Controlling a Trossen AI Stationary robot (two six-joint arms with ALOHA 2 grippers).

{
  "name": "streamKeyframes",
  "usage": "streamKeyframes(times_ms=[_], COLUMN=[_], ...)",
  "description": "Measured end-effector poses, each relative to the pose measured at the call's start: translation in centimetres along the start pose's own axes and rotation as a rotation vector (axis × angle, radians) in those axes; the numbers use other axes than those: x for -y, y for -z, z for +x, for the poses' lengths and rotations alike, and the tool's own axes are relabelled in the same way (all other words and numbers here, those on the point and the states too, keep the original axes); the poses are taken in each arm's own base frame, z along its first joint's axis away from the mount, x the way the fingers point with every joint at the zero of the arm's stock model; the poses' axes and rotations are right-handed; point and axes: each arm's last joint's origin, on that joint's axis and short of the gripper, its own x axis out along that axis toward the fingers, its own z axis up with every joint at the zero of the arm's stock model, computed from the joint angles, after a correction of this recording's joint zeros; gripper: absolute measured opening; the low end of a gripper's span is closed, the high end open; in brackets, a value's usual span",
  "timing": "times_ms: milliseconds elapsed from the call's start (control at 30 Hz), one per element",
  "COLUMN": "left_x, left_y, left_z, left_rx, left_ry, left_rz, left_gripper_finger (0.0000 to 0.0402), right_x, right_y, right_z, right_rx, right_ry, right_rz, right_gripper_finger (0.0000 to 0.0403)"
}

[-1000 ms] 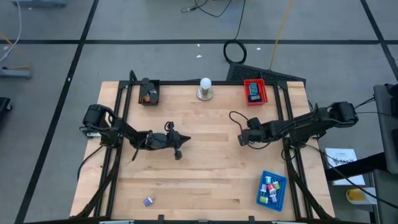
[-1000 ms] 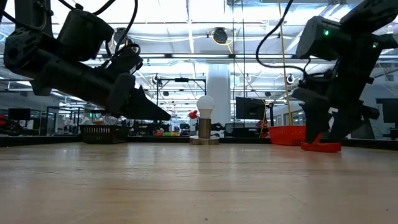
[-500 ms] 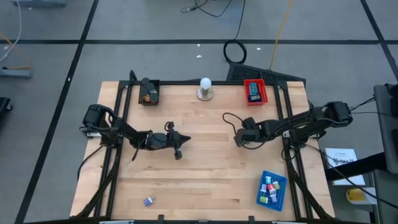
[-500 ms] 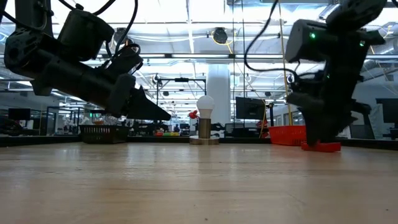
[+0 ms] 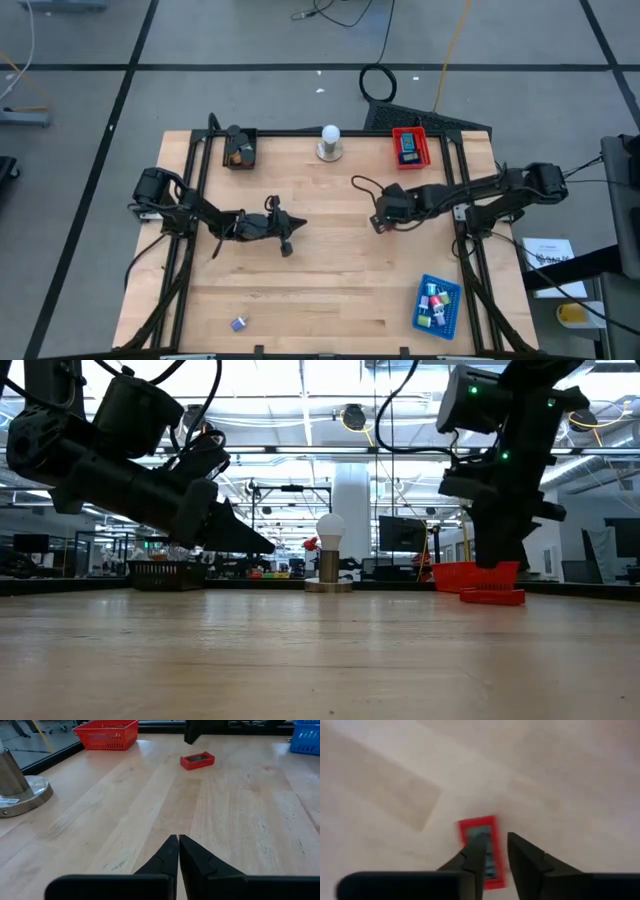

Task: Pick & Place Office items
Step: Put the red digital clock in the red bin

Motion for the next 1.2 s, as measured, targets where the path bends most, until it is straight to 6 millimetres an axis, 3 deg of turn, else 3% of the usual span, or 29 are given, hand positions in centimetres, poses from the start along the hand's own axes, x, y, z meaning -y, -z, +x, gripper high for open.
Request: streamKeyframes(times_ms=[167,367,533,700,967,1200], left_x=[0.0,0.0,-0.1,-0.1,-0.1,-0.1], left_y=[0.0,0.0,0.0,0.0,0.0,0.0], left_z=[0.0,0.0,0.0,0.0,0.0,0.0], left_rx=[0.000,0.001,0.002,0.002,0.001,0.000], left_ry=[0.000,0.000,-0.003,-0.003,-0.003,-0.003], left_rz=[-0.001,-0.004,0.000,0.002,-0.001,-0.001], left_gripper_finger=[0.0004,0.0023,0.0014,0.0007,0.0018,0.0013], right_x=[-0.6,-1.0,-1.6,-2.1,-2.0,-1.4], right_y=[0.8,1.4,1.8,1.6,1.4,0.3], right_z=[0.0,1.2,3.1,3.7,3.3,2.2], right_rx=[-0.060,-0.091,-0.140,-0.125,-0.109,-0.080], right_ry=[-0.039,0.007,0.046,0.080,0.057,0.026], right_rz=[-0.032,-0.067,-0.124,-0.133,-0.121,-0.066], right_gripper_finger=[0.0138,0.0233,0.0267,0.0249,0.0144,0.0144])
